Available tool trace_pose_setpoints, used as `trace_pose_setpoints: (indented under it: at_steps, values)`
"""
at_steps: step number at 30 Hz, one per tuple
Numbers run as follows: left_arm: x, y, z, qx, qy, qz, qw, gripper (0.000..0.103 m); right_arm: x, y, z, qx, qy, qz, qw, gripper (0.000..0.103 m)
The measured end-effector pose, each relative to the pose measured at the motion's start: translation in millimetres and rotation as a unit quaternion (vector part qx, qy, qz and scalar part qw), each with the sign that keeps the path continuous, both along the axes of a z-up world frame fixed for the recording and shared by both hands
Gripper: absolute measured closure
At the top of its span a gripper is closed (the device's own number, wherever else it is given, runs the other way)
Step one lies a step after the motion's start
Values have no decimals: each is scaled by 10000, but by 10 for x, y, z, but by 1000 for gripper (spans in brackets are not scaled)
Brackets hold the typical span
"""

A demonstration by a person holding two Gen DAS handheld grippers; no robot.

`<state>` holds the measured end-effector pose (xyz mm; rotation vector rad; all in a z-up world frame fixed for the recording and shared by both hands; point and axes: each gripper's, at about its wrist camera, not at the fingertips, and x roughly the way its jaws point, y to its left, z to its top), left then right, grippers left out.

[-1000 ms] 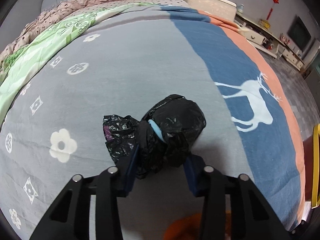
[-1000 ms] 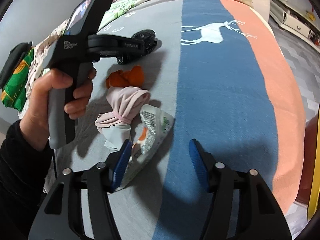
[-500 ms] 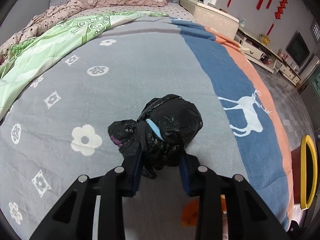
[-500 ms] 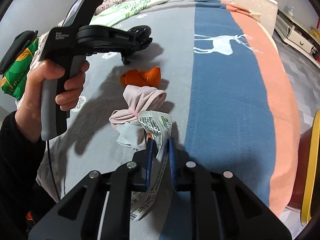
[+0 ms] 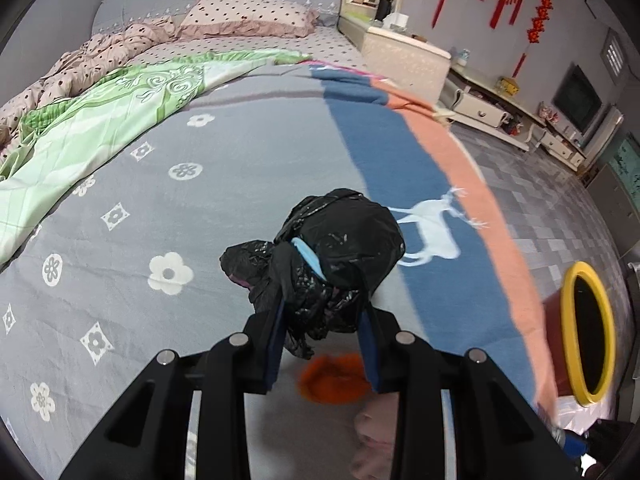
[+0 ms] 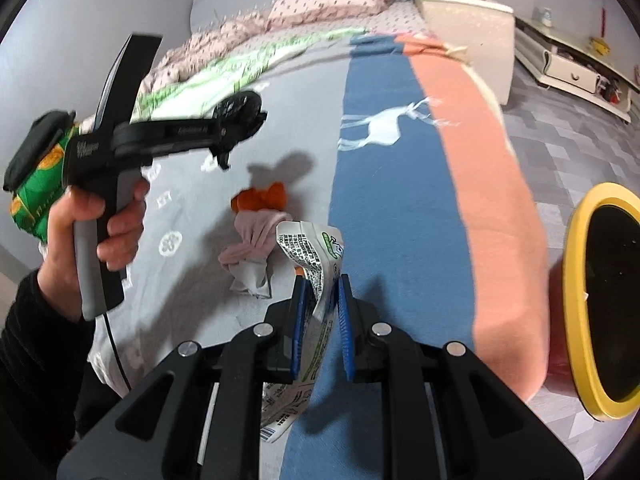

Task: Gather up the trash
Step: 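Carry the black bags and the wrapper with both tools over the bin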

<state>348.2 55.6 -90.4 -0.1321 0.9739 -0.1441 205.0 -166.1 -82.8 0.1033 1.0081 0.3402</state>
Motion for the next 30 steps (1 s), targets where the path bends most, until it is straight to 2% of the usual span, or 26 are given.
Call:
trace_pose_setpoints:
  at_steps: [15, 30]
  values:
    - [-538, -680, 570, -275, -370, -560, 9974, 73, -338, -845, 729, 408, -702, -744, 9939, 88]
    - [-809, -1362, 909, -529, -573, -1047, 9914, 73, -554, -1668, 1190, 336, -1195, -1453, 9816, 88]
